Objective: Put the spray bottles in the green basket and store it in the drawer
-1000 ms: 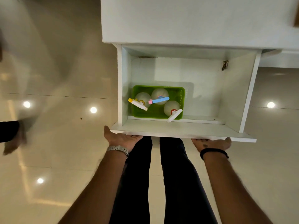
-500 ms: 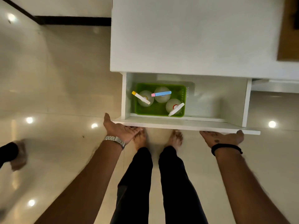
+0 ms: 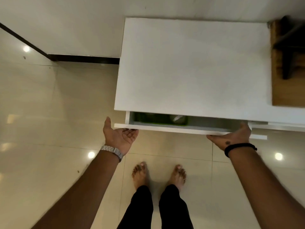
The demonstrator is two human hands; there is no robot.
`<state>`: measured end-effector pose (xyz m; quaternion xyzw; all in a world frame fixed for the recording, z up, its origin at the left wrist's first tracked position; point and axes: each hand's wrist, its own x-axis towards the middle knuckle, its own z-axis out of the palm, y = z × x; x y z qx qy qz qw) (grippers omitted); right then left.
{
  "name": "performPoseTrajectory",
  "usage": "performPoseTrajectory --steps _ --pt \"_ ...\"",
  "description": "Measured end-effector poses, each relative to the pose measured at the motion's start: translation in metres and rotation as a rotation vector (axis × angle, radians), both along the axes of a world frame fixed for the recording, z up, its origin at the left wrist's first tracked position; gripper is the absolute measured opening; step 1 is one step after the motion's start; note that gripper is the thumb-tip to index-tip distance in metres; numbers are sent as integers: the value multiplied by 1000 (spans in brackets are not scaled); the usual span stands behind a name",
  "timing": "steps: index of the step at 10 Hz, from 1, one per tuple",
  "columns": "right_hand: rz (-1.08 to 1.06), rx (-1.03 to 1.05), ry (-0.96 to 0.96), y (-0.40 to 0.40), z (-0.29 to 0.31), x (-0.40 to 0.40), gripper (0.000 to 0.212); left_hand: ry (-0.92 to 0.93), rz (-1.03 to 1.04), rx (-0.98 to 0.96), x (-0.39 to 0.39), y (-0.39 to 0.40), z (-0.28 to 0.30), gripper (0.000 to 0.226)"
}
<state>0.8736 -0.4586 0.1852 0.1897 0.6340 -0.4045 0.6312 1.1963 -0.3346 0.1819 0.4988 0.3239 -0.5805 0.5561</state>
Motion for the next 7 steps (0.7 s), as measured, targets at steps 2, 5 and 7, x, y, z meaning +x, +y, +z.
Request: performPoseTrajectory --steps 2,5,7 --pt "108 -44 53 -40 1 1 94 -132 -12 -64 13 -28 4 91" --pt "393 -177 101 -4 -1 18 75 -319 -498 43 -13 -13 -10 60" --pt "1030 -134 478 85 -22 46 85 -1175 -1572 233 -76 52 -19 84"
